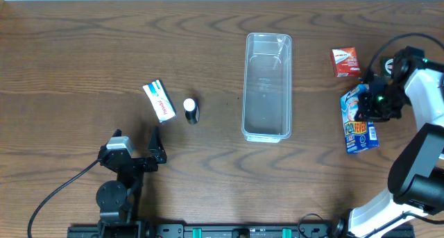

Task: Pack container
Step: 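Grasp the blue Kool Fever box with the right gripper, then carry the blue box over the container and release it inside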

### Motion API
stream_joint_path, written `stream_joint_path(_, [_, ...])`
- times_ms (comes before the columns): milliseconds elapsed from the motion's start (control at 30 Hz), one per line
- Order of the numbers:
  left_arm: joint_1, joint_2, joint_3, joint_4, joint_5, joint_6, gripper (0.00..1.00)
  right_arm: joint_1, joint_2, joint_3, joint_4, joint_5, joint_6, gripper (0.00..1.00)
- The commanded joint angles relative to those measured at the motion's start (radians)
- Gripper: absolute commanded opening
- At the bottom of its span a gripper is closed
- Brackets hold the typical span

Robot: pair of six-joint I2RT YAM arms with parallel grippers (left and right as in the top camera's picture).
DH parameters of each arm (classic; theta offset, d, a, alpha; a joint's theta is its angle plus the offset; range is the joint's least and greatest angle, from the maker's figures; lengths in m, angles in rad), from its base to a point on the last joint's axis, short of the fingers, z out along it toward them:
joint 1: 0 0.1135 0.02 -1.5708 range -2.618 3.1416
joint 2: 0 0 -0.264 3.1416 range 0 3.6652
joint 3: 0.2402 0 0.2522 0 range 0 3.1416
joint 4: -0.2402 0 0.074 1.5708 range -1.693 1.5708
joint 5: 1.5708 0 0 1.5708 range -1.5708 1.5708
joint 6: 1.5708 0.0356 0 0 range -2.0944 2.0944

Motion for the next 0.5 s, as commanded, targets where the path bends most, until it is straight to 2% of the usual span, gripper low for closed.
stream_joint_path(0, [0.006, -0.003, -0.026, -0.016, 0.007, 0.009, 0.98, -0.006, -0.002, 0.120, -0.064, -0.068, 0.022, 0.16])
stream_joint_path(133, [0.006, -0.003, -0.026, -0.016, 0.007, 0.009, 0.98, -0.006, -0.002, 0.290, -0.218, -0.160, 0.022, 0.17])
stream_joint_path(267, [0.006, -0.003, -0.026, -0.016, 0.007, 0.009, 0.98, -0.005, -0.002, 0.466, -0.335, -0.390, 0.022, 0.17])
stream_joint_path(400, [0.006, -0.003, -0.026, -0.016, 0.007, 0.009, 0.98, 0.013, -0.002, 0.565, -0.336, -0.707, 0.022, 0.15])
stream_joint_path(467, [0.006, -0.003, -0.026, -0.016, 0.007, 0.009, 0.98, 0.033, -0.002, 0.568, -0.306, -0.806, 0.022, 0.16])
